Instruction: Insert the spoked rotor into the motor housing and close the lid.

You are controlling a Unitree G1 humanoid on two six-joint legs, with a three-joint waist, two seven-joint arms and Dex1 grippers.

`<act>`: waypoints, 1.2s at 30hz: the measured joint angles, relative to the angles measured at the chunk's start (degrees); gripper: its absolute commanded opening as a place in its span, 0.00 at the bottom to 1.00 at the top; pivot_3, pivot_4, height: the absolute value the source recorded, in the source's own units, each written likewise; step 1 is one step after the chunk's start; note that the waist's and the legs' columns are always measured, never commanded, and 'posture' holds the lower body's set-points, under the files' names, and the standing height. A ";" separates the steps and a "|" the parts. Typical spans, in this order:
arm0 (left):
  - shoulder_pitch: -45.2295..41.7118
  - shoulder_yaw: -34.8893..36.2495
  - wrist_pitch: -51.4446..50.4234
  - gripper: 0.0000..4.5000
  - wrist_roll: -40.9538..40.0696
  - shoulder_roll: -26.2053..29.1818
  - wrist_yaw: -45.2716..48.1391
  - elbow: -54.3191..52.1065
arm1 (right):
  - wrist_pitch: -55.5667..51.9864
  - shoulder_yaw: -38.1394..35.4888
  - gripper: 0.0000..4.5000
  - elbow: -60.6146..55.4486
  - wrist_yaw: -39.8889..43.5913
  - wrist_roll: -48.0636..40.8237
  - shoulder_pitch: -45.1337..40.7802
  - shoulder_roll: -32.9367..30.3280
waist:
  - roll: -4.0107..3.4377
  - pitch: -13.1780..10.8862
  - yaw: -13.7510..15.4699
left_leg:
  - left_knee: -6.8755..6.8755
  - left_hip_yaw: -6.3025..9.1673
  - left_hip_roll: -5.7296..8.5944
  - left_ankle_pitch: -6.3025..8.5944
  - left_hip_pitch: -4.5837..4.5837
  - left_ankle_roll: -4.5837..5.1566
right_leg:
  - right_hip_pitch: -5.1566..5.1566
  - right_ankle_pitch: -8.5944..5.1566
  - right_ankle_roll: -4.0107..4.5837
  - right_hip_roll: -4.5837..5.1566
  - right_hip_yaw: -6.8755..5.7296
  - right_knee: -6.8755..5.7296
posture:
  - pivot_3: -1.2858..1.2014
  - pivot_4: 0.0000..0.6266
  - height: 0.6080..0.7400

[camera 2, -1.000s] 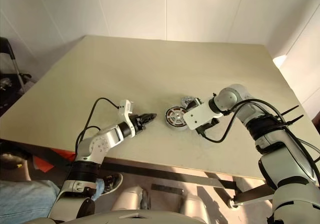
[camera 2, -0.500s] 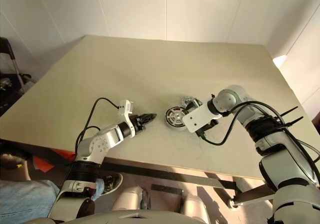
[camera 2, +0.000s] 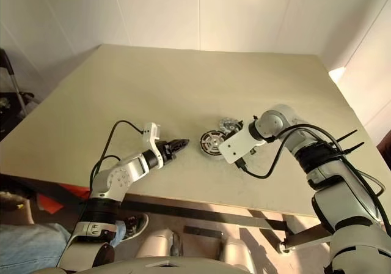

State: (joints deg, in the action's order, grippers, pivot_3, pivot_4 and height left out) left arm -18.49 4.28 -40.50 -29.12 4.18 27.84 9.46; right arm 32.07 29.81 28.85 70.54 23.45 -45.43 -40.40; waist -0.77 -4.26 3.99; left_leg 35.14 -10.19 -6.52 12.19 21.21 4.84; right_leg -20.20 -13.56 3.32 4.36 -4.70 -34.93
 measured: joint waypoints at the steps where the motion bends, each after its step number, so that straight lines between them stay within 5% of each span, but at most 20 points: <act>1: 0.02 0.00 0.00 0.39 0.00 -0.01 -0.07 -0.04 | -0.03 0.00 0.50 0.05 -0.14 0.08 0.00 0.04 | 0.00 0.00 -0.01 | 0.00 0.00 0.00 0.00 0.00 0.00 | 0.00 0.00 0.00 0.00 0.00 0.00 | 0.52 0.00 1.00; 2: 0.03 0.00 0.01 0.39 0.00 -0.02 -0.13 -0.07 | -0.08 0.00 0.50 0.07 -0.25 0.12 0.00 0.08 | 0.00 0.00 -0.01 | 0.00 0.00 0.00 0.00 -0.01 0.00 | 0.01 0.00 0.00 0.00 0.00 -0.01 | 0.52 0.00 1.00; 10: 0.05 -0.03 0.02 0.39 0.01 -0.01 -0.33 -0.07 | -1.79 -0.63 0.00 -0.71 -0.42 -0.78 1.01 0.13 | 0.01 0.01 -0.04 | -0.01 0.00 0.00 0.00 -0.10 -0.01 | 0.09 0.00 0.00 0.00 0.00 0.01 | 0.52 0.00 1.00; 19: -0.02 -0.15 0.03 0.39 0.03 -0.04 -0.04 -0.02 | -10.68 -3.43 0.00 -6.71 1.00 -4.13 5.13 -0.13 | 0.01 0.00 0.00 | -0.06 0.00 0.00 0.00 -0.05 -0.01 | 0.06 0.00 0.00 0.00 0.00 0.04 | 0.52 0.00 1.00; 27: -0.03 -0.22 0.37 0.39 0.12 -0.13 0.07 -0.02 | -34.42 -4.54 0.00 -22.90 7.09 -11.91 9.53 2.64 | -0.04 -0.02 0.10 | -0.13 0.00 0.00 -0.02 0.04 -0.04 | -0.05 -0.01 -0.01 0.00 0.01 0.07 | 0.52 0.00 1.00; 36: 0.18 -0.24 0.46 0.39 0.08 0.00 0.08 -0.19 | -47.82 -3.95 0.00 -20.45 2.34 -11.00 7.53 8.70 | -0.03 -0.03 0.08 | -0.20 0.00 0.00 -0.04 0.07 -0.10 | -0.10 -0.01 -0.01 0.00 0.01 0.09 | 0.52 0.00 1.00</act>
State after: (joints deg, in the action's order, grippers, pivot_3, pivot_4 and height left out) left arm -18.31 4.03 -40.04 -29.05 4.18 27.91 9.27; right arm -15.75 25.87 8.40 72.88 12.45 -37.90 -31.70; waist -0.80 -4.29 4.08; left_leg 34.94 -10.19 -6.51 12.16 21.28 4.73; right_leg -20.30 -13.57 3.31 4.36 -4.69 -34.84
